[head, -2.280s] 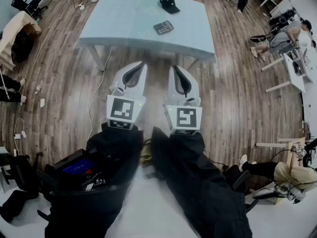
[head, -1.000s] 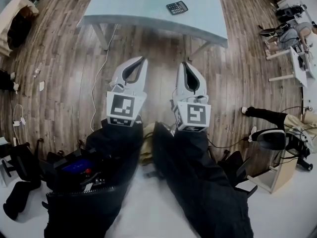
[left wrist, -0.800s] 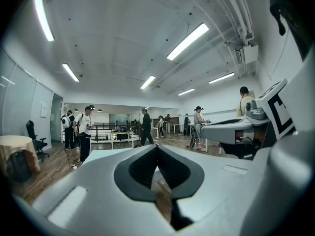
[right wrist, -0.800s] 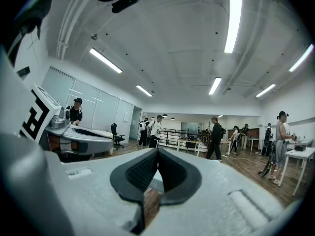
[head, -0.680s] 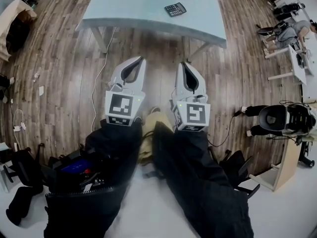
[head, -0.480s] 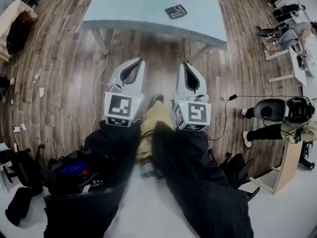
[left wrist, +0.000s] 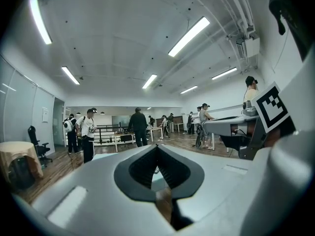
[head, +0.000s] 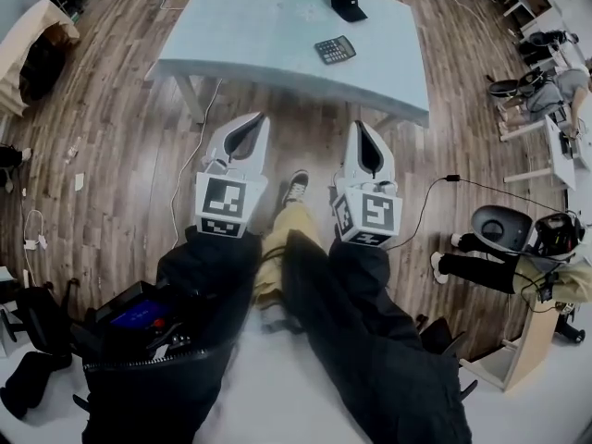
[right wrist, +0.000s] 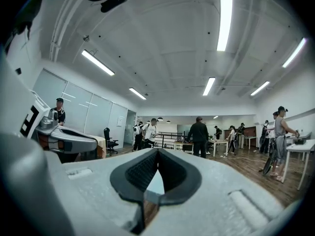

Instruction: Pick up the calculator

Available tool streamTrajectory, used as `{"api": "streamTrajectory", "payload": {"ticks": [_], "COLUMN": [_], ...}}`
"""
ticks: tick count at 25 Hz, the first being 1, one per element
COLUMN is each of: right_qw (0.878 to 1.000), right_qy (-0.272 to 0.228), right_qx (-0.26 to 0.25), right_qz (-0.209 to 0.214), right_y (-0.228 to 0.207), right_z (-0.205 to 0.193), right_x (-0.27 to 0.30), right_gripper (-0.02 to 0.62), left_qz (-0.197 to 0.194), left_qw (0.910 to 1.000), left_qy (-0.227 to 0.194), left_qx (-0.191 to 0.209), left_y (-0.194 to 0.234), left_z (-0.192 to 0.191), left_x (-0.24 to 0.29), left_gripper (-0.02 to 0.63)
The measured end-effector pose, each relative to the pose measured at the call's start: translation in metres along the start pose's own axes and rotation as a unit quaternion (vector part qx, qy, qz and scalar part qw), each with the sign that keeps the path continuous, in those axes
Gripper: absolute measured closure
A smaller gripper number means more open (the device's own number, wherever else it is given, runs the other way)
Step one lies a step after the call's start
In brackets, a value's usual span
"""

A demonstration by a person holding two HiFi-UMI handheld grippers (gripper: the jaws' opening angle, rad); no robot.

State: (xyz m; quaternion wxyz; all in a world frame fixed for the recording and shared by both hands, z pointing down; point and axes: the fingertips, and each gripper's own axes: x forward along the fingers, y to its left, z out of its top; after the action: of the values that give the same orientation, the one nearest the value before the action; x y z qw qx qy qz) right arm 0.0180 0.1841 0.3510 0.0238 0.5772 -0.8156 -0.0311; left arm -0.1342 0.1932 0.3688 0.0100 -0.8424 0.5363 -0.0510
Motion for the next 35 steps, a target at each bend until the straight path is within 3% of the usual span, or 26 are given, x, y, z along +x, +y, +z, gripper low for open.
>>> {"api": "streamTrajectory", "payload": {"ticks": [7,22,31,35], "right_qw": [1.000,0.997,0.996,0.995], "right_qy": [0.001,0.012,0.030,0.035], "right_qx": [0.025,0.067,0.076,0.094], "right_qz": [-0.009,0.027,0.033,0.011], "right_y": [-0.062,-0.193,-0.233,-0.258], "right_z": [-0.014,-0.034,-0.054,-0.070], "right_x": [0.070,0.272,0.317,0.331], "right_gripper": [0.595,0.595,0.595,0.595], "left_qz": [-0.001,0.007,0.003,-0.013], "left_qw": [0.9999,0.9987,0.9976,0.9966], "left_qy": [0.010,0.050,0.069,0.081], "left_qx": [0.012,0.014,-0.011,-0.010], "left_y": [0.011,0.047,0.045,0.041], "left_z": [0.005,0.018,0.006,-0.006], "left_x": [0.090,0.326,0.395,0.432], "left_gripper": [0.607,0.607,0.607,0.607]}}
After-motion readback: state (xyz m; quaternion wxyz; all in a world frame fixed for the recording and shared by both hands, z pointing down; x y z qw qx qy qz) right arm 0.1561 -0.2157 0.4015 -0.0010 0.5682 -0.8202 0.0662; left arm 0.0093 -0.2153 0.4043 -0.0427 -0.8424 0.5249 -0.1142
